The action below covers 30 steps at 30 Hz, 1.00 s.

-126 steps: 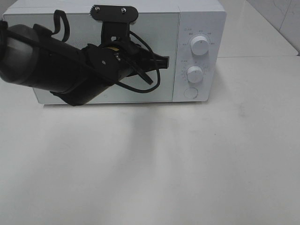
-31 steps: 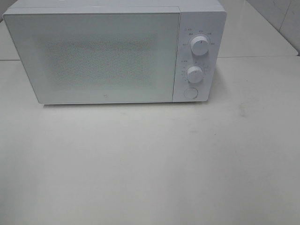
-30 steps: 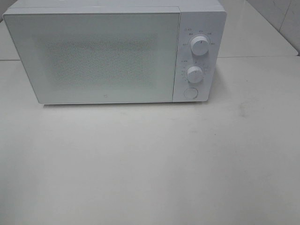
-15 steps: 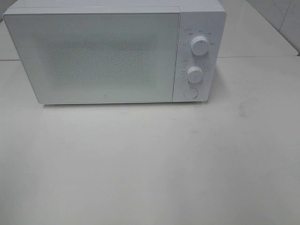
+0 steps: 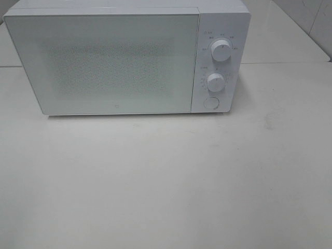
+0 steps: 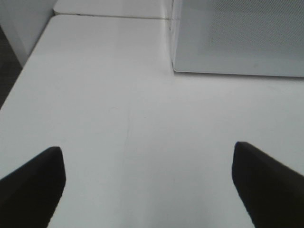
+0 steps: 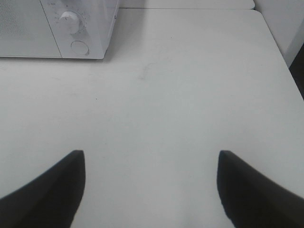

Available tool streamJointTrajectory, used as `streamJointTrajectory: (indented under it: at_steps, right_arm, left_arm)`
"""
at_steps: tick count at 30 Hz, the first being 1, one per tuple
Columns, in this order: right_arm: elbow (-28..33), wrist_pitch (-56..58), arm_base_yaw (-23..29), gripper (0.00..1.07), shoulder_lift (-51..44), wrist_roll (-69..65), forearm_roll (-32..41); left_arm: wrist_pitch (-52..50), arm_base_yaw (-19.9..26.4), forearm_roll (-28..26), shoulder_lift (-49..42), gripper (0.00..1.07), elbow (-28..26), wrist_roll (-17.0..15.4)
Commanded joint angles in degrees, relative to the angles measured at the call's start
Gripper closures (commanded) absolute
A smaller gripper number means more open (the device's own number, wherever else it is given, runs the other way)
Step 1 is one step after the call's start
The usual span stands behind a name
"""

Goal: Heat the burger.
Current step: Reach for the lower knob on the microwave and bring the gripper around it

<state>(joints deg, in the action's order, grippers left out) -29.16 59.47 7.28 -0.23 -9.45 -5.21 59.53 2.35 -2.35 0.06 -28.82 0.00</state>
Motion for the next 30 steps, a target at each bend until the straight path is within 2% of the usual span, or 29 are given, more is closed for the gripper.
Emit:
streamJointTrajectory:
  at_steps: [1, 24, 30]
  right_arm:
    - [0.1, 0.0, -0.4, 0.34, -1.5, 0.7, 0.0]
    - [0.0, -0.2, -0.3, 0.34, -1.0, 0.7, -0.1]
    - [-1.6, -6.1, -0.3, 0.34, 1.8, 0.5, -0.3]
  left_arm:
    - [-0.1, 3.0, -0.5, -1.7, 0.20, 0.2, 0.0]
    - [-0.1, 2.2, -0.6, -1.8, 0.20, 0.2, 0.0]
    - [-0.1, 2.2, -0.6, -1.7, 0.20, 0.2, 0.0]
